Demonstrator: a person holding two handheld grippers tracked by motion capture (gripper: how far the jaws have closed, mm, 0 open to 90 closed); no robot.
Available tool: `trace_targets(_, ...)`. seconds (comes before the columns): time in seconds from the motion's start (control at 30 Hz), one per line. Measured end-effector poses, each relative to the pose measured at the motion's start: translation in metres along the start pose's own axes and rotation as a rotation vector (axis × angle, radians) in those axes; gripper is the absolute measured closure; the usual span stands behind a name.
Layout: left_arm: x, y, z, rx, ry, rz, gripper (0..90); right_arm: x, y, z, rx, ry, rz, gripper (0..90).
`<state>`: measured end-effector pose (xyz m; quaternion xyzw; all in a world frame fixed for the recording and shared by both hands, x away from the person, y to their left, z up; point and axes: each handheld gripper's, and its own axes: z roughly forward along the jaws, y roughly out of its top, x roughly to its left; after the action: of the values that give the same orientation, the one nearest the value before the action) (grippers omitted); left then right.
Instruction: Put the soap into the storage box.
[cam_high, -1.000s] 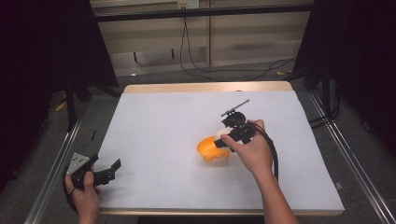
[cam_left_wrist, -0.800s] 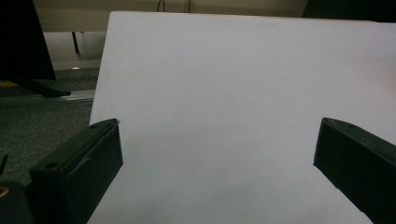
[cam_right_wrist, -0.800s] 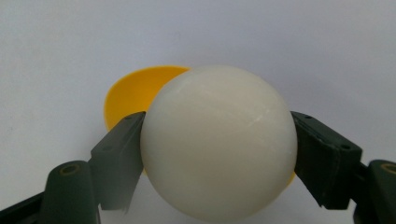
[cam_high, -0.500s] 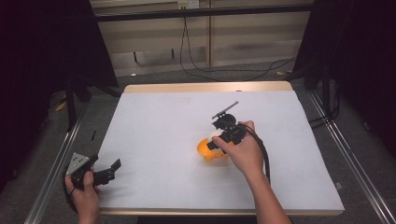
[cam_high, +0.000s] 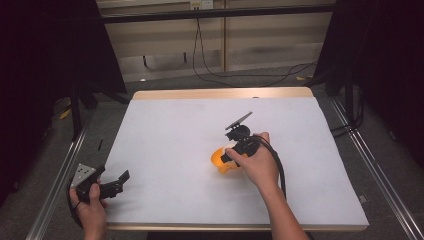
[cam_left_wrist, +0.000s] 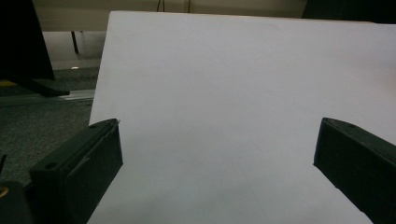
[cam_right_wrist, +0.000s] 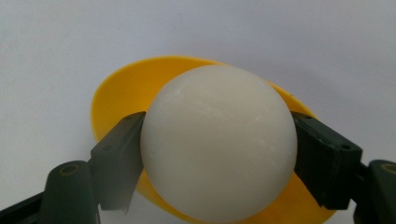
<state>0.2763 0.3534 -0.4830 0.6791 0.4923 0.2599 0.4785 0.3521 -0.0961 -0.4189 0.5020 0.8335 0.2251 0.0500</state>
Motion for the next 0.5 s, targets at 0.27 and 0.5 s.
trace_targets(0.27, 0.0000, 0.0000, 0.0000, 0.000, 0.000, 0.000, 1.0, -0.0018, -0.0013, 0.0022, 0.008, -0.010, 0.006, 23.5)
trace_targets(0.5, 0.0000, 0.0000, 0.0000, 0.000, 0.000, 0.000, 1.0, -0.0024, -0.0027, 0.0051, 0.020, -0.018, 0.008, 23.4)
